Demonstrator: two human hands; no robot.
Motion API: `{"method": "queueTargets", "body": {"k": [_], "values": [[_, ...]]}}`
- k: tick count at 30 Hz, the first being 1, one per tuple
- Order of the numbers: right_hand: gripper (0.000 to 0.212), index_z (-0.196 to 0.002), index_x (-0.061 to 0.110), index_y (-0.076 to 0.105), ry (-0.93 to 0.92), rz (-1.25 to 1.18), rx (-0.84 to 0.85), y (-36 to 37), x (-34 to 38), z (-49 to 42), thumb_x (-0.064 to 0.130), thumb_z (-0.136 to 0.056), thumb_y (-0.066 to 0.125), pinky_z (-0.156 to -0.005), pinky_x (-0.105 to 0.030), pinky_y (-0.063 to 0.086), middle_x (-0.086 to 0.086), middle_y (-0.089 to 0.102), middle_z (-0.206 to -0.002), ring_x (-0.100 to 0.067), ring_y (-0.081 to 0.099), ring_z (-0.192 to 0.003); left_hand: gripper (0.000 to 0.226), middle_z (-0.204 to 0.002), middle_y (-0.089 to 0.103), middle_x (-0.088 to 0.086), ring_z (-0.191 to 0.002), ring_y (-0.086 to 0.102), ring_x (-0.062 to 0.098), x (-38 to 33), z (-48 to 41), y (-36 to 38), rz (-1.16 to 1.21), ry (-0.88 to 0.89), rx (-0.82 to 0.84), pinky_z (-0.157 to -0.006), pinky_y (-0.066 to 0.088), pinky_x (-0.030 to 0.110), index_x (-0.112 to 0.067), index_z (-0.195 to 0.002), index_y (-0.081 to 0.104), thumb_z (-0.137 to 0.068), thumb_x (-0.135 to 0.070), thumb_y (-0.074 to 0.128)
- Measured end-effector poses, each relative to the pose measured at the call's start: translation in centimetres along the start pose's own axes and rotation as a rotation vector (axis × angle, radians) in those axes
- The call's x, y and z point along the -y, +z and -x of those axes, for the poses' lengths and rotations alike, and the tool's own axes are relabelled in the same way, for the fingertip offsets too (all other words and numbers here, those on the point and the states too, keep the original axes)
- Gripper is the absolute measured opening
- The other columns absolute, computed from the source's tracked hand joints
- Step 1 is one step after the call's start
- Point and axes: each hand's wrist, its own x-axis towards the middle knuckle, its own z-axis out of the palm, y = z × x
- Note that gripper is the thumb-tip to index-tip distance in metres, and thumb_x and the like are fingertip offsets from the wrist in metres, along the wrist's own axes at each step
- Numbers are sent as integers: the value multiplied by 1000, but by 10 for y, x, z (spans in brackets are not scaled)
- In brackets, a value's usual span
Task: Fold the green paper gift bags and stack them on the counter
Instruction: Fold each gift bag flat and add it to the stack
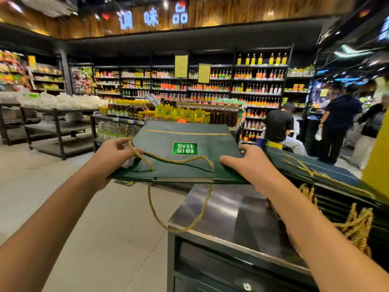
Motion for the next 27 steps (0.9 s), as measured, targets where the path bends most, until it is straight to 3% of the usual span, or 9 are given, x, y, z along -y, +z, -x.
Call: {"method": "queueTargets", "body": {"k": [5,7,10,13,15,19,22,25,27], "values": [[19,-100,15,66,40,79,-118,-63,23,4,28,-90,75,-72,-25,56,4,70,-93,-11,67,-80,46,-108,71,7,-104,67,28,-51,-15,40,-42,84,70,-94,57,39,-15,-124,66,-82,-29,81],[16,-89,18,61,46,136,-142,-91,23,13,28,-93,73,-67,-17,51,12,60,-81,-3,57,-70,36,-98,66,-2,-89,63,13,-66,-18,69,-54,143,110,-68,54,15,-15,-118,61,-88,-27,77],[38,-104,7,58,126,226,-201,-131,14,26,39,-91,74,-94,-36,50,5,60,-93,-11,60,-86,28,-89,63,-6,-81,58,11,-80,-21,117,-67,157,161,-62,44,21,-16,-108,63,-88,-29,77],[53,-107,-4,62,181,314,-261,-169,-4,34,44,-89,75,-75,-35,46,-22,68,-106,-27,65,-90,13,-80,70,3,-66,69,12,-88,-24,169,0,92,259,-53,51,18,-12,-89,69,-87,-21,79],[65,-116,-8,64,234,390,-310,-189,-14,41,49,-86,77,-84,-42,53,-29,65,-120,-39,66,-105,12,-78,67,8,-58,63,13,-88,-27,203,12,93,313,-46,47,14,-12,-81,68,-89,-15,77],[72,-119,-17,61,324,529,-335,-223,-39,50,45,-86,77,-97,-55,49,-32,64,-122,-45,62,-113,23,-94,64,15,-79,54,22,-82,-34,264,-35,138,378,-63,41,25,3,-104,72,-92,-15,74],[62,-119,-13,64,393,615,-342,-235,-64,53,41,-91,74,-98,-51,51,-30,66,-121,-42,63,-113,43,-113,68,15,-71,54,10,-72,-38,301,-92,143,401,-53,43,13,4,-131,62,-93,-15,71],[45,-116,-3,68,426,672,-366,-239,-88,47,37,-95,70,-96,-48,53,-21,70,-116,-35,67,-105,43,-101,69,9,-67,53,7,-62,-37,326,-125,142,427,-47,40,11,-1,-132,62,-94,-20,69],[35,-114,3,68,426,744,-395,-238,-95,42,33,-96,68,-90,-41,55,-15,71,-114,-31,67,-101,52,-94,69,6,-75,59,13,-58,-39,333,-154,125,444,-63,47,18,-9,-129,65,-85,-37,71]]}}
